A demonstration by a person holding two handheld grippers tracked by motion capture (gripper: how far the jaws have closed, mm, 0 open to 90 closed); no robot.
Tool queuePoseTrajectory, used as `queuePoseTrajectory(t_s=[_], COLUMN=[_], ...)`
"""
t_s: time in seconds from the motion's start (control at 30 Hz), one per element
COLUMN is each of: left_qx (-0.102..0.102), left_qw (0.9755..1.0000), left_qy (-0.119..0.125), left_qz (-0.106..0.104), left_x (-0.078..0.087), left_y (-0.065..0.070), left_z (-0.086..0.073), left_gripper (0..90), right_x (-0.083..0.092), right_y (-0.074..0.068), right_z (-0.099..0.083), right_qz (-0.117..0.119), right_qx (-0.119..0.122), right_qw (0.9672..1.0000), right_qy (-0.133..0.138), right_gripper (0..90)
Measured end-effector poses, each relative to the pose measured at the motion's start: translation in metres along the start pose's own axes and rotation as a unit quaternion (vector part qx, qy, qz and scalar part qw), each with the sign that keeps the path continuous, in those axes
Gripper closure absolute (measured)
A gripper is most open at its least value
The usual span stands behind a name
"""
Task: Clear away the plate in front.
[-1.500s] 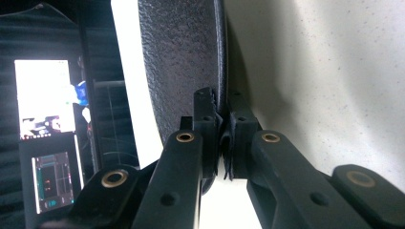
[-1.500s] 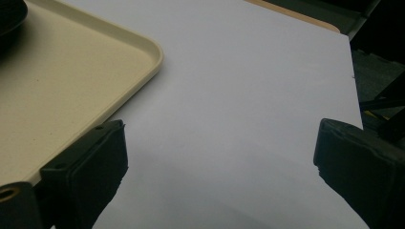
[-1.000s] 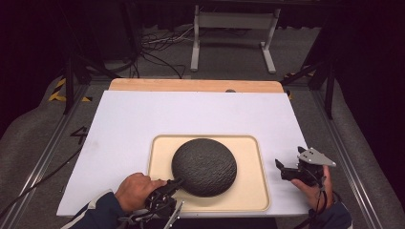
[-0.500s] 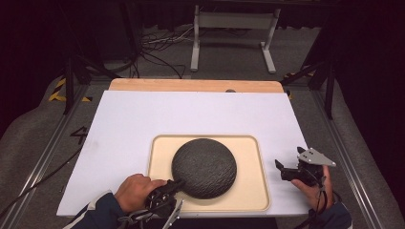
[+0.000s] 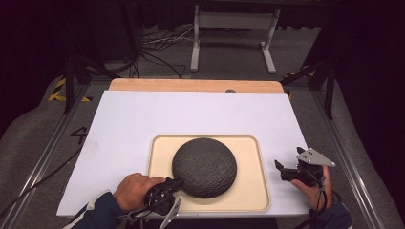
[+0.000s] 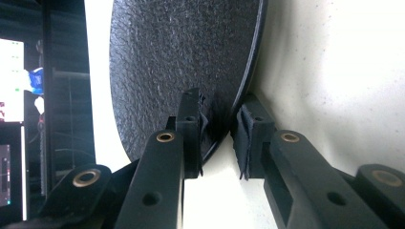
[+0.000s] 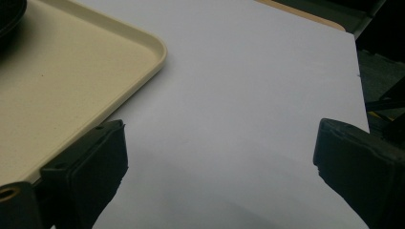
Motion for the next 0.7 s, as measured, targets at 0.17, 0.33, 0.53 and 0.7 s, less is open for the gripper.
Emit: queuePoseTrajectory(t_s=[0.17,0.33,0.53,0.7], left_qx=[0.020,0.030,0.047,0.076], left_qw=[0.9998,0.9995,0.9989,0.9971], left_qy=[0.004,0.007,0.005,0.008], left_qz=[-0.009,-0.011,-0.002,0.008], left_x=[0.005,0.010,0.014,0.018], left_y=[-0.002,-0.006,-0.010,-0.015], left_z=[-0.003,-0.006,-0.010,-0.016], left_gripper=[70.3,63.6,54.4,45.0], right_x=[0.000,0.000,0.000,0.000], right_y=[0.000,0.001,0.000,0.003], right_z=[0.000,0.000,0.000,0.000], right_qz=[0.000,0.001,0.004,-0.003], right_qx=[-0.001,-0.002,0.000,-0.004], right_qw=[1.0000,1.0000,1.0000,1.0000], right_qy=[0.001,0.002,0.000,0.004], right_gripper=[4.6,4.6,4.6,4.4])
Point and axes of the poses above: each handheld gripper's, and its own axes: x roughly backward along the jaws, z roughly out of its top, y roughly to its right, the point moved 6 cm from there along -x, roughly forward along the jaws, and after that the axes turned 2 degrees about x, right-handed, at the moved point
